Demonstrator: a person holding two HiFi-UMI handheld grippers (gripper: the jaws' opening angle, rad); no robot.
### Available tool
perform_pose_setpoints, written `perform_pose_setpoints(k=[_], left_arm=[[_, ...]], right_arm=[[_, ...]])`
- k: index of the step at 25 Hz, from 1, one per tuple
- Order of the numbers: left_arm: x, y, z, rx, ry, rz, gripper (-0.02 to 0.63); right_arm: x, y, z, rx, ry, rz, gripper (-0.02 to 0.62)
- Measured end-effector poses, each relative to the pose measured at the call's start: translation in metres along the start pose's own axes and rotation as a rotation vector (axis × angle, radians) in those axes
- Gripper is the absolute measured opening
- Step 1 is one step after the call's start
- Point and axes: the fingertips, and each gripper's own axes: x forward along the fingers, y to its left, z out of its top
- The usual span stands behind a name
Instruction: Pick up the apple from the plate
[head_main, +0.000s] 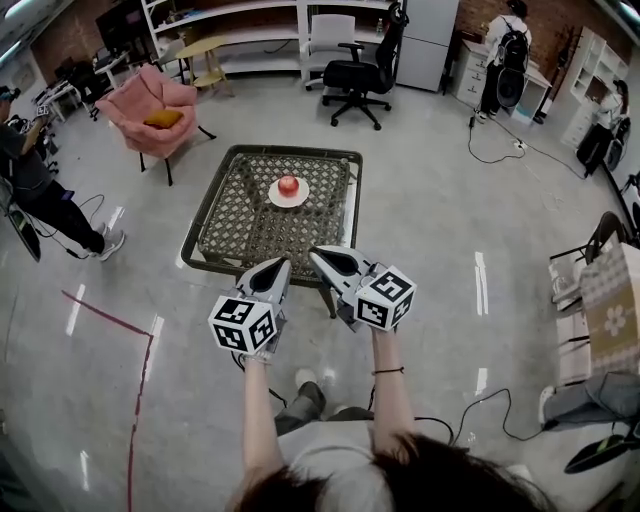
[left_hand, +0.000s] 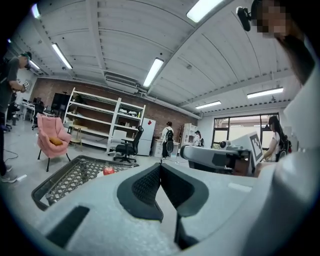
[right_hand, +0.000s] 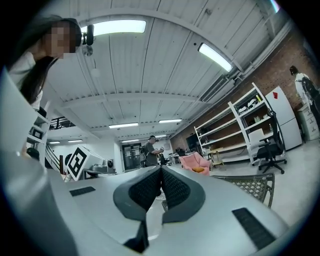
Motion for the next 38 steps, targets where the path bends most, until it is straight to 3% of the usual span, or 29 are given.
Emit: perform_pose_setpoints(k=[24, 38], left_arm=[[0.07, 0.099, 0.018, -0.015, 0.009, -0.107, 0.011], [0.087, 0.123, 0.022, 0.003, 0.025, -0.127, 0.011]], right_arm=[[0.083, -0.077, -0.012, -0.005, 0.025, -0.132, 0.009], [0.106, -0.1, -0.013, 0.005, 0.017, -0.161, 0.009]])
